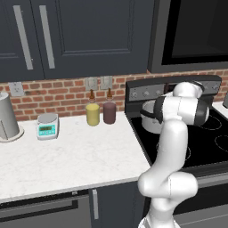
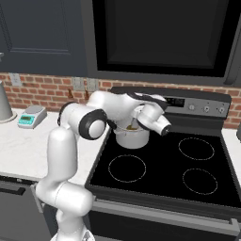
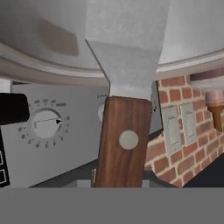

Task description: Put the lime and avocado in the pot. Retrieve the spatula and lightly stir the vegetables in the pot.

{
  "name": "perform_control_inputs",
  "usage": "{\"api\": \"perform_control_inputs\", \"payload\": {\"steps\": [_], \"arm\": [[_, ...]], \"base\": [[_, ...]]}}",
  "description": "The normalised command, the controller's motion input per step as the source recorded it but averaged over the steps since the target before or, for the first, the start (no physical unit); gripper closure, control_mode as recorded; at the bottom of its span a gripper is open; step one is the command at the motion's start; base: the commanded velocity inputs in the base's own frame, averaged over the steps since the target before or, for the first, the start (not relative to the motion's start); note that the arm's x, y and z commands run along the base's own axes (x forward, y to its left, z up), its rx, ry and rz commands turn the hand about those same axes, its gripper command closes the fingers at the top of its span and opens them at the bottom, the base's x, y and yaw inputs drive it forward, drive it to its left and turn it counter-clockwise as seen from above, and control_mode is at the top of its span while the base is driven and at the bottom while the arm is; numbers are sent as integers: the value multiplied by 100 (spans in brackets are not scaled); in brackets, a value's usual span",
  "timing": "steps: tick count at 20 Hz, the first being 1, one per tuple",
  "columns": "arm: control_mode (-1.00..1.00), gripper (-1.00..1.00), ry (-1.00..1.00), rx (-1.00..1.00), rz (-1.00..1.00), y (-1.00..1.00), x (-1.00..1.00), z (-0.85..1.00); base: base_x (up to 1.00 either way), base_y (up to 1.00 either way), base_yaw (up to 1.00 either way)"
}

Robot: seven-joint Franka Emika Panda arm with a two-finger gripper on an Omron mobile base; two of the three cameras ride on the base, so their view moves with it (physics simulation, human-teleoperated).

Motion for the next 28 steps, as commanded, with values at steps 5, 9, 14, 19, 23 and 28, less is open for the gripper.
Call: {"api": "perform_control_inputs", "payload": {"steps": [5, 9, 14, 19, 23, 28], "arm": [[-100, 100, -18, 0, 3, -18, 0, -9], [-100, 100, 13, 0, 0, 0, -15, 8], [-100, 100, 24, 0, 0, 0, -16, 26], [-100, 100, 22, -1, 0, 0, -14, 12], [-100, 100, 0, -5, 0, 9, -19, -14], [-100, 100, 0, 0, 0, 17, -7, -34]], "base": [[0, 0, 0], [0, 0, 0], [0, 0, 0], [0, 0, 0], [0, 0, 0], [0, 0, 0]]}}
